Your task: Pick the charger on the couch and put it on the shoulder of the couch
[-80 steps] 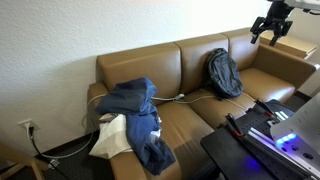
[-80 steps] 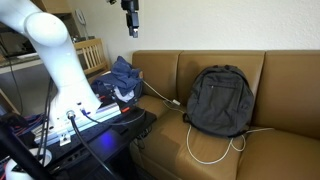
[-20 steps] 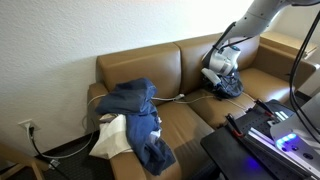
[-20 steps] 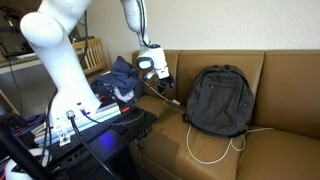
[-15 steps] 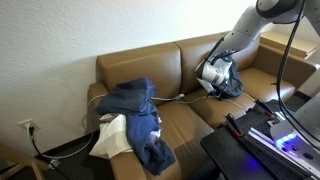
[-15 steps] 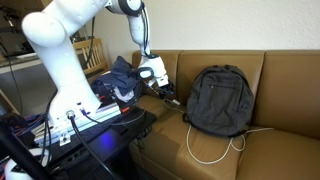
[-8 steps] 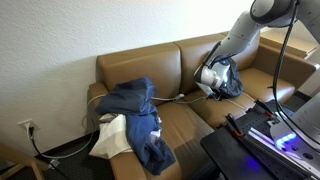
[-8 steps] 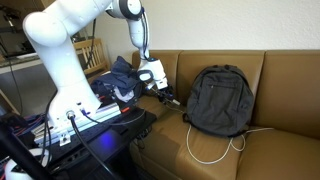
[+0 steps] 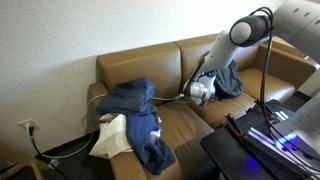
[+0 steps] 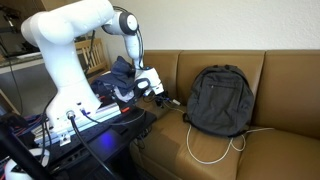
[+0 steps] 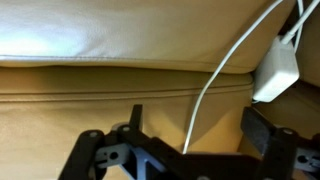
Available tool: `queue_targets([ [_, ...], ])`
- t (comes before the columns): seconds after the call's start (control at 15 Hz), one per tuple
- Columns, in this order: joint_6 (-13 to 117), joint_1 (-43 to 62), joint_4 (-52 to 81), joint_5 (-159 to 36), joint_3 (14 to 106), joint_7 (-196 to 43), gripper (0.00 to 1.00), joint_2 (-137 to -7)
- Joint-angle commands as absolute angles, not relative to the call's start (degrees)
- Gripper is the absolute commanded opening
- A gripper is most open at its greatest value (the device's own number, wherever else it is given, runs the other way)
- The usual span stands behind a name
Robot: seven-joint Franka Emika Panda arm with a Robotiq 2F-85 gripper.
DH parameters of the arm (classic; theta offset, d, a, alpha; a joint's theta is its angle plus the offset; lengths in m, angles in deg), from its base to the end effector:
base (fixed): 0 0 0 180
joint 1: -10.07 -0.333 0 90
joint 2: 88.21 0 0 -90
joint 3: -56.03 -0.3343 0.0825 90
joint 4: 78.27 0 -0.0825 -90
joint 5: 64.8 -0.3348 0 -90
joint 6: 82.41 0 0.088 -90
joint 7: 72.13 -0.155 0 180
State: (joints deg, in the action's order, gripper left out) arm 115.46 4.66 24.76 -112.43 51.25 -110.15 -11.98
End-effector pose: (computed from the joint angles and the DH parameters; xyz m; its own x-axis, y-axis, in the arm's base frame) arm 0.5250 -0.0001 -0.1266 0.1590 -0.9737 0.1632 -0.9588 -0.1917 -0.2096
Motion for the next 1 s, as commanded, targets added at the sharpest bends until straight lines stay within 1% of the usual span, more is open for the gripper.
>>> queue_targets([
  [0.0,114.5,-0.3,18.8,-114.4,54.2,-112.0,1.0,-7.8],
  [0.47,111.9,-7.9,12.2,-118.0,61.1,-118.5,1.0,-2.2],
  [0.53,112.0,-8.3,14.6,-117.9,61.5,-119.3,1.0,-4.1],
  [0.6,111.6,-9.0,14.2,-117.8,62.3,-120.0,0.75,-3.6],
  [0.67,111.1,-9.4,14.2,-117.5,62.7,-120.6,0.74,-3.6],
  [0.93,110.4,-10.1,14.3,-116.9,63.8,-122.6,0.45,-3.7],
])
